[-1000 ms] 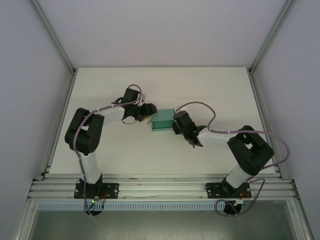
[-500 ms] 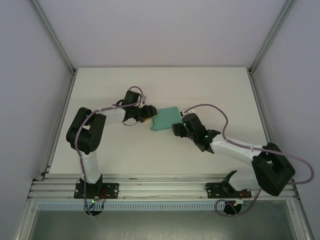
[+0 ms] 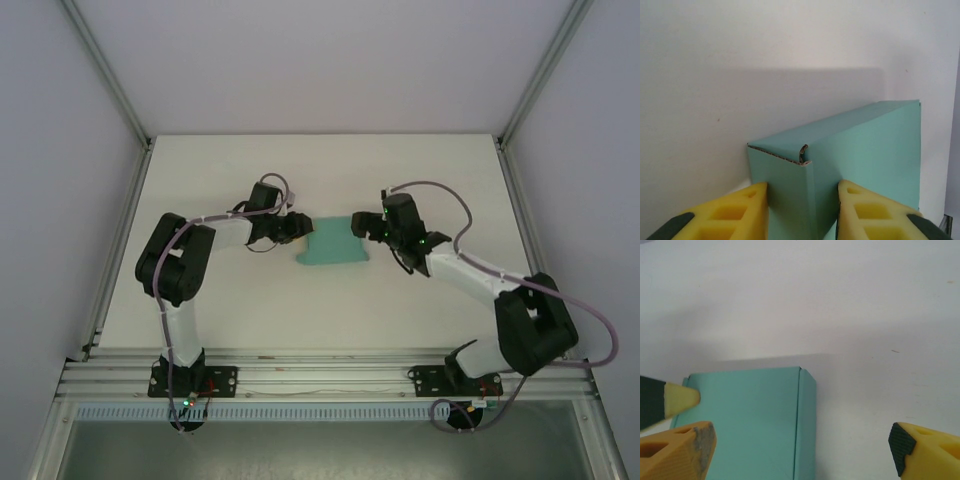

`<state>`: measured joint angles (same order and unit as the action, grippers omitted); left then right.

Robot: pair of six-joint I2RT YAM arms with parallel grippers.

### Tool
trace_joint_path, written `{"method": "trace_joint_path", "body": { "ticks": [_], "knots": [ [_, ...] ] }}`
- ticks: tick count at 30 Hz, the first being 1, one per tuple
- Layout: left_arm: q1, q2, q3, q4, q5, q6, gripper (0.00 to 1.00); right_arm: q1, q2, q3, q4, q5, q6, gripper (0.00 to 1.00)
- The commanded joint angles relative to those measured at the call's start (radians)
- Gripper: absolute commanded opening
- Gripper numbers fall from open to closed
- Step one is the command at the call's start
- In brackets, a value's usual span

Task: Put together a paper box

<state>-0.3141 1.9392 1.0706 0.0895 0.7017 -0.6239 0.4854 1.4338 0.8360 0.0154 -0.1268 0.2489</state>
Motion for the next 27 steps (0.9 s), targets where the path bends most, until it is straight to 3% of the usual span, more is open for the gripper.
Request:
{"method": "trace_joint_path", "body": {
  "ticks": [1, 8, 18, 22, 27],
  "knots": [
    [-0.002, 0.078, -0.041, -0.042, -0.043, 0.034, 0.28, -0.040, 0.064, 0.045, -0.035, -0.160, 0.094, 0.91],
    [0.020, 0.082, -0.124, 0.117, 0.031, -0.019, 0.16, -0.085, 0.126, 0.063, -0.044, -0.335, 0.121, 0.91],
    [0.058, 0.082, -0.209, 0.302, 0.106, -0.104, 0.13, -0.098, 0.237, 0.076, -0.019, -0.462, 0.174, 0.91],
    [0.061, 0.075, -0.213, 0.287, 0.093, -0.090, 0.13, -0.103, 0.296, 0.092, 0.062, -0.561, 0.203, 0.86],
    [0.060, 0.073, -0.209, 0.297, 0.093, -0.094, 0.13, -0.110, 0.365, 0.105, 0.258, -0.757, 0.330, 0.71]
  ]
}}
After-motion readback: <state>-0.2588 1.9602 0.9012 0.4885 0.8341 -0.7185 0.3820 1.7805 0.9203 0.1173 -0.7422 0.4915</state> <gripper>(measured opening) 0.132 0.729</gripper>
